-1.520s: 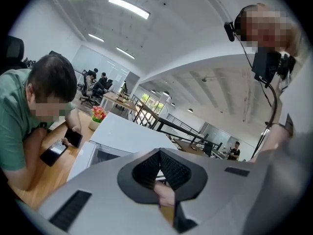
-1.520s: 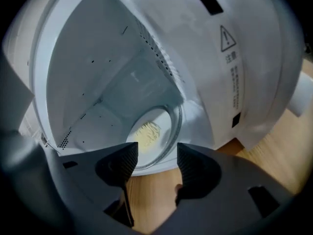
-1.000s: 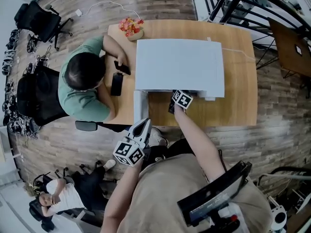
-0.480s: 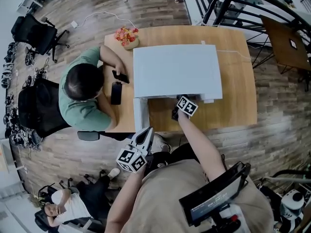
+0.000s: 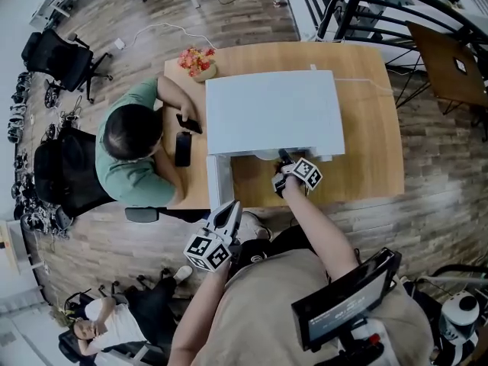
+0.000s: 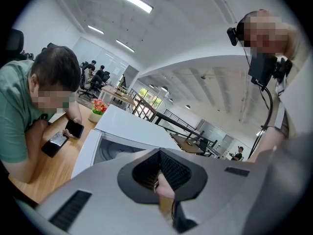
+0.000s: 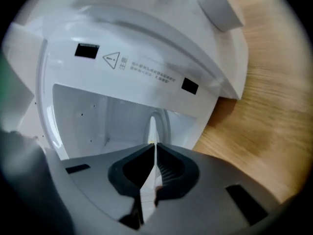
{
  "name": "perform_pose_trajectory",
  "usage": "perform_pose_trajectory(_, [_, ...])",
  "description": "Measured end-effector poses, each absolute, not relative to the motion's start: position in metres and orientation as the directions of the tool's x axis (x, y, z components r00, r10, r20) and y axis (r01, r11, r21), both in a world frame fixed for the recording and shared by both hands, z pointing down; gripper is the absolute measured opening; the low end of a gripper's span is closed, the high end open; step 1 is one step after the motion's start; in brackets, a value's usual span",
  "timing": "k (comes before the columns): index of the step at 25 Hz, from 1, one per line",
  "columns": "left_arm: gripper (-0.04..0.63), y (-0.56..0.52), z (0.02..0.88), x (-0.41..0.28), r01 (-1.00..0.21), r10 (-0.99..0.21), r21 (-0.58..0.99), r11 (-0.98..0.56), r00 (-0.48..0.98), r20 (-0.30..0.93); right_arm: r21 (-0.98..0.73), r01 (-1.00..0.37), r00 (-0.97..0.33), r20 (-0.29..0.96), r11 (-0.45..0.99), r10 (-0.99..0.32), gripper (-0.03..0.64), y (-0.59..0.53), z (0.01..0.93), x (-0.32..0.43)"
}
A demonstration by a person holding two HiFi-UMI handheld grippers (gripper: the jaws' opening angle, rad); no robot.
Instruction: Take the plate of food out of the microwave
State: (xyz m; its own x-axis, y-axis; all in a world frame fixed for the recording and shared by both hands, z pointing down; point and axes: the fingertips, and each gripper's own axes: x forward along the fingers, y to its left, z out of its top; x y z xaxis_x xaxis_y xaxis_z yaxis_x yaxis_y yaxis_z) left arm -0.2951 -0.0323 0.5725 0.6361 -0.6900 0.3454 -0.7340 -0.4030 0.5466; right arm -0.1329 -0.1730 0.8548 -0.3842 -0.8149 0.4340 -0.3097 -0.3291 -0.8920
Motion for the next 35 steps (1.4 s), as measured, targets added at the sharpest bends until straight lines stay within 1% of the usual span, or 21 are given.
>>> perform_pose_trajectory(2, [0.005, -0.032, 0.571, -0.291, -0.737, -0.694, 0.546, -0.399, 0.632, 0.345, -0.903, -0.269, -0.402, 0.421, -0.334, -0.813, 0.018, -0.167, 0.848, -0.132])
perform_pose_trajectory(9, [0.005, -0.032, 0.560, -0.284, -0.748, -0.720, 0.541, -0.384, 0.609, 0.332, -0.936, -0.241, -0.535, 0.349, -0.257, -0.770, 0.018, -0.136, 0.811, -0.132])
perform_pose_trajectory(14, [0.005, -0.032, 0.560, -0.289, -0.765, -0.748, 0.534, -0.360, 0.579, 0.326, -0.944, -0.288, -0.627, 0.314, -0.162, -0.713, 0.018, -0.112, 0.766, -0.121])
perform_pose_trajectory(18, [0.005, -0.031, 0.560, -0.290, -0.774, -0.765, 0.537, -0.336, 0.557, 0.325, -0.947, -0.296, -0.674, 0.300, -0.125, -0.675, 0.018, -0.095, 0.733, -0.109])
perform_pose_trajectory(23, [0.005, -0.032, 0.558, -0.284, -0.779, -0.784, 0.542, -0.315, 0.535, 0.314, -0.956, -0.262, -0.731, 0.288, -0.135, -0.619, 0.018, -0.074, 0.704, -0.104])
perform_pose_trajectory(27, [0.005, -0.032, 0.556, -0.282, -0.785, -0.801, 0.545, -0.294, 0.513, 0.307, -0.972, -0.206, -0.764, 0.233, -0.114, -0.601, 0.018, -0.065, 0.672, -0.107])
perform_pose_trajectory(35, [0.005, -0.035, 0.541, -0.276, -0.790, -0.854, 0.557, -0.255, 0.454, 0.253, -0.987, -0.158, -0.817, 0.143, -0.021, -0.559, 0.018, -0.074, 0.609, -0.103])
